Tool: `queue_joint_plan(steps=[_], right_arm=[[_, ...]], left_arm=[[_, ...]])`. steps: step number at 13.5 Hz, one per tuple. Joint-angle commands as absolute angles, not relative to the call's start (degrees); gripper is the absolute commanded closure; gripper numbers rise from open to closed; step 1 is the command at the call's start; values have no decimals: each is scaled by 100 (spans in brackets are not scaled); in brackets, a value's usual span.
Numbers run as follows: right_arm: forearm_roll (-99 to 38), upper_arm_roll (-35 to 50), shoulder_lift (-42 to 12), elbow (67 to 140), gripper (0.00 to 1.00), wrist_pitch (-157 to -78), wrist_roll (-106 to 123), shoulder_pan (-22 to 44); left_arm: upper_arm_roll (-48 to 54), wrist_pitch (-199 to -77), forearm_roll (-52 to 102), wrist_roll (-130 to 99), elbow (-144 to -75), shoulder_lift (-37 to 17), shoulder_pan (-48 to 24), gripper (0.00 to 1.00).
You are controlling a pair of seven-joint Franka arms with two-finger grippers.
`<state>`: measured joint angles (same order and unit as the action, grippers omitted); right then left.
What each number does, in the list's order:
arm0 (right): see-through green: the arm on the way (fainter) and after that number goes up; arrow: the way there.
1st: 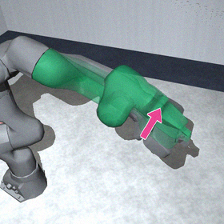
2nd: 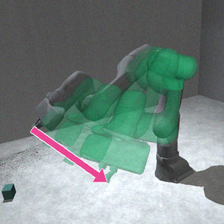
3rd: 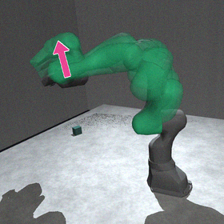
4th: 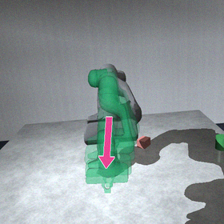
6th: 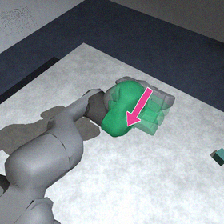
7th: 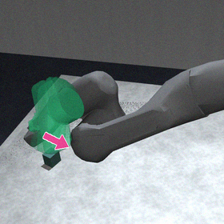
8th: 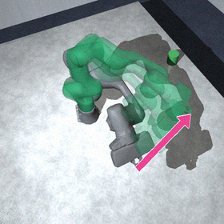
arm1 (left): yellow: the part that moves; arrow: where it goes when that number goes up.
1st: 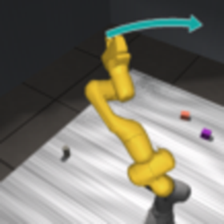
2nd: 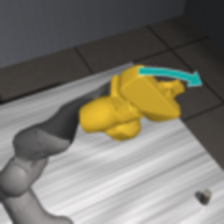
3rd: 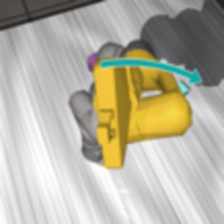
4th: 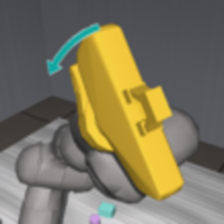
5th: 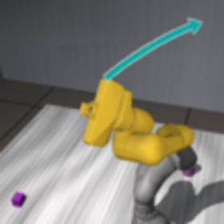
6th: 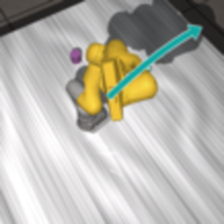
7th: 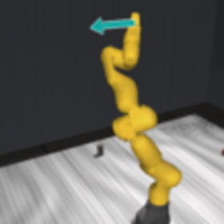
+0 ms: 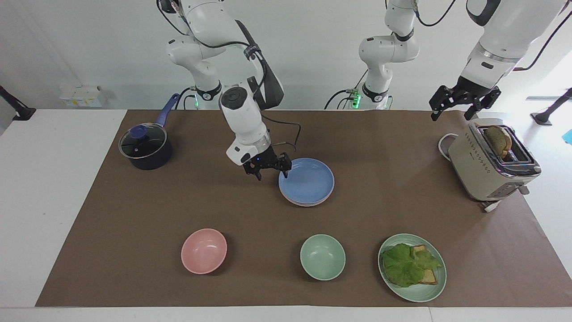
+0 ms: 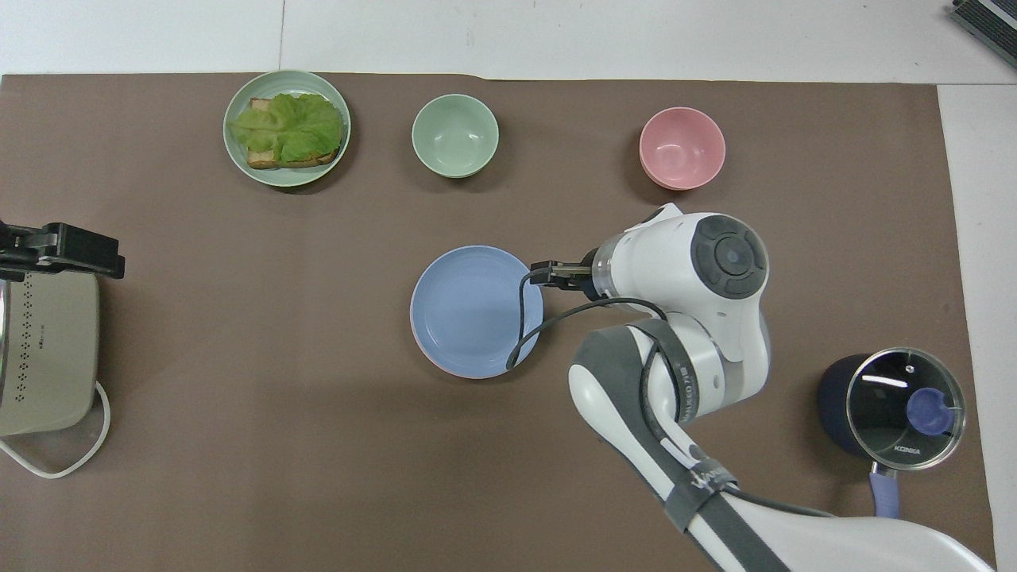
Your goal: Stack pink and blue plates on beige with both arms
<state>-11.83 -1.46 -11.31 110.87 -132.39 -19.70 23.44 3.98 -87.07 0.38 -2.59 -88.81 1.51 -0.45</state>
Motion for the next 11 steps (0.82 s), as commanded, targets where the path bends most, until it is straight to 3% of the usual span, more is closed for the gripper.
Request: queue_joint_plan(steps=[1, 6, 11], right_arm=[[-652, -79, -774, 10969, 0, -12719, -1881, 1882], [-292, -105, -625, 10898, 0, -12534, -1837, 1697], [-35, -88, -282, 10171, 0, -11183, -1819, 1205]], left_arm=[[404, -8640, -35, -202, -8886, 176, -35, 0], [404, -8640, -35, -202, -8886, 176, -35, 0], [404, -8640, -35, -202, -8886, 176, -35, 0]])
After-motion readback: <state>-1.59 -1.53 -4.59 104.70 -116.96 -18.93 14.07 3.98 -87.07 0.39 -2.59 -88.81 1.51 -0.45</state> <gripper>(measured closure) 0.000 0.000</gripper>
